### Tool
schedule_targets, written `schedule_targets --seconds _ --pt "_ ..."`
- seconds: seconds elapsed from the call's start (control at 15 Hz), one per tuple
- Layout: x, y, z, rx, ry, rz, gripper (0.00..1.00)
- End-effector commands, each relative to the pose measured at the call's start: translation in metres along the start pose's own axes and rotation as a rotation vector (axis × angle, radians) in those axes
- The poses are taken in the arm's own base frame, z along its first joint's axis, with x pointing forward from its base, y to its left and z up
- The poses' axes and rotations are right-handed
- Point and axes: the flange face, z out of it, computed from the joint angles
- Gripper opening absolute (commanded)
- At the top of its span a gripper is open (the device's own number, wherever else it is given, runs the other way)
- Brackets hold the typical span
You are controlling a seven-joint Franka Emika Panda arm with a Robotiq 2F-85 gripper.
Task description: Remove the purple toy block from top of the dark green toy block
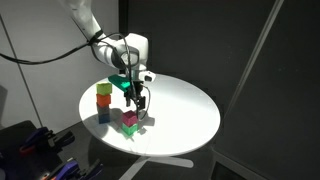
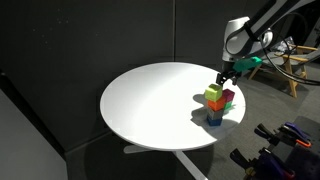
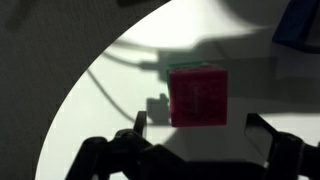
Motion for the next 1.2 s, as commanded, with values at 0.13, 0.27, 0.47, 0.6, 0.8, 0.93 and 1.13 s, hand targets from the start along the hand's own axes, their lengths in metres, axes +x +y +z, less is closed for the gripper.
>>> schedule_targets --seconds 0.13,0.27,0.47,0.6,0.8,0.93,1.13 --pt "0.001 -0.001 0.010 -0.006 -0.005 -0.022 1.00" --pt "0.001 -0.002 0.013 -0.009 -0.011 -0.025 1.00" --pt "0.001 -0.003 0.018 -0.013 -0.017 -0.030 1.00" --pt "0.001 -0.003 0.020 -0.014 -0.019 -0.033 1.00" --pt "0.001 -0.003 0.023 -0.016 -0.021 -0.034 1.00" --pt "0.001 -0.003 0.024 -0.016 -0.021 -0.035 1.00" --pt "0.001 -0.003 0.027 -0.019 -0.025 -0.034 1.00"
